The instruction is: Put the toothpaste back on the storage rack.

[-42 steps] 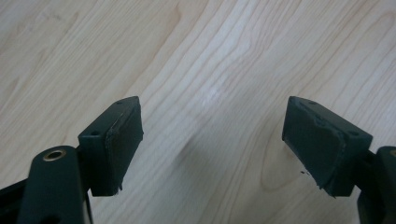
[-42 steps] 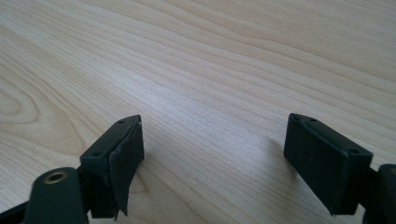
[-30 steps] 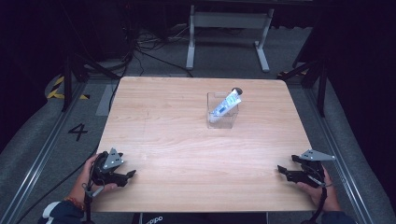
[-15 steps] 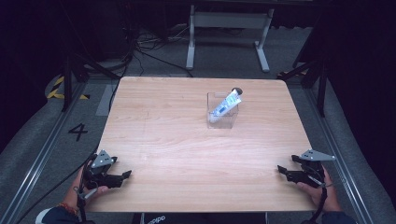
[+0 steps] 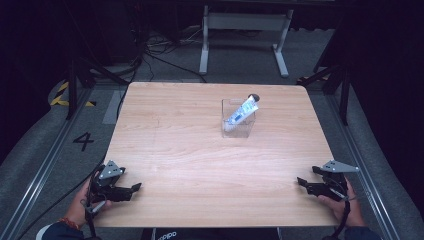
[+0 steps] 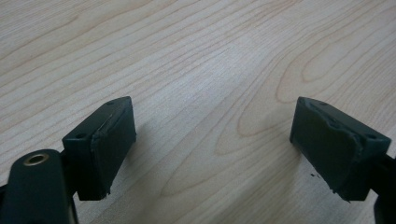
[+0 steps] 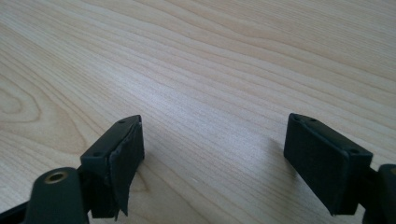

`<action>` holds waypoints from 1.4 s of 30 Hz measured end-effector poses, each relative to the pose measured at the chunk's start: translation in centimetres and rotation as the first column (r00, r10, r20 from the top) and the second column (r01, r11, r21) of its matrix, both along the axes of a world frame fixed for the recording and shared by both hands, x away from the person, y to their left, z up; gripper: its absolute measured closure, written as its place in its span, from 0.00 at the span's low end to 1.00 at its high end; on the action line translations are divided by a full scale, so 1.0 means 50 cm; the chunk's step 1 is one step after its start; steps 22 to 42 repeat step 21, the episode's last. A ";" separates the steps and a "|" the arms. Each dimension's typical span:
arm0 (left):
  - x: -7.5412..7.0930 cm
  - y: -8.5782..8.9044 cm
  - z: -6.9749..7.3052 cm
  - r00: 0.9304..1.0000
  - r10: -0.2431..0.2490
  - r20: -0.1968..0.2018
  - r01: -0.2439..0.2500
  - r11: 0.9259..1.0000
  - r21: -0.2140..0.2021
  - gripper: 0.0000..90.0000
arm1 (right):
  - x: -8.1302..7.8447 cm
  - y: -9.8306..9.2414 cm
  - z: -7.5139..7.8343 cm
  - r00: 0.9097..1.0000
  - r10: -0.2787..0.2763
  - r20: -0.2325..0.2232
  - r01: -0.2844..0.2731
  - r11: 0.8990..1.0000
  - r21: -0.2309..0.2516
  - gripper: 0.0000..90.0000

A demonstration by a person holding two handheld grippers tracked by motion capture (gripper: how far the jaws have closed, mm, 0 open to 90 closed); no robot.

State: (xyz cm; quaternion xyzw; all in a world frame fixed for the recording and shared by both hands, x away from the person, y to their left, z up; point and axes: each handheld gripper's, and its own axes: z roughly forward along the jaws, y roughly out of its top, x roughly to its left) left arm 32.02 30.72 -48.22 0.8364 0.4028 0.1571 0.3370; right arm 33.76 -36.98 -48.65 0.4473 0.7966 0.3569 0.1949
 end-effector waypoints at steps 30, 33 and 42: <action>0.003 -0.001 0.000 1.000 0.001 0.006 -0.001 1.000 0.005 0.15 | 0.002 -0.001 0.000 1.000 -0.003 -0.001 0.003 1.000 0.007 0.23; 0.003 -0.001 0.000 1.000 0.001 0.006 -0.001 1.000 0.005 0.15 | 0.002 -0.001 0.000 1.000 -0.003 -0.001 0.003 1.000 0.007 0.23; 0.003 -0.001 0.000 1.000 0.001 0.006 -0.001 1.000 0.005 0.15 | 0.002 -0.001 0.000 1.000 -0.003 -0.001 0.003 1.000 0.007 0.23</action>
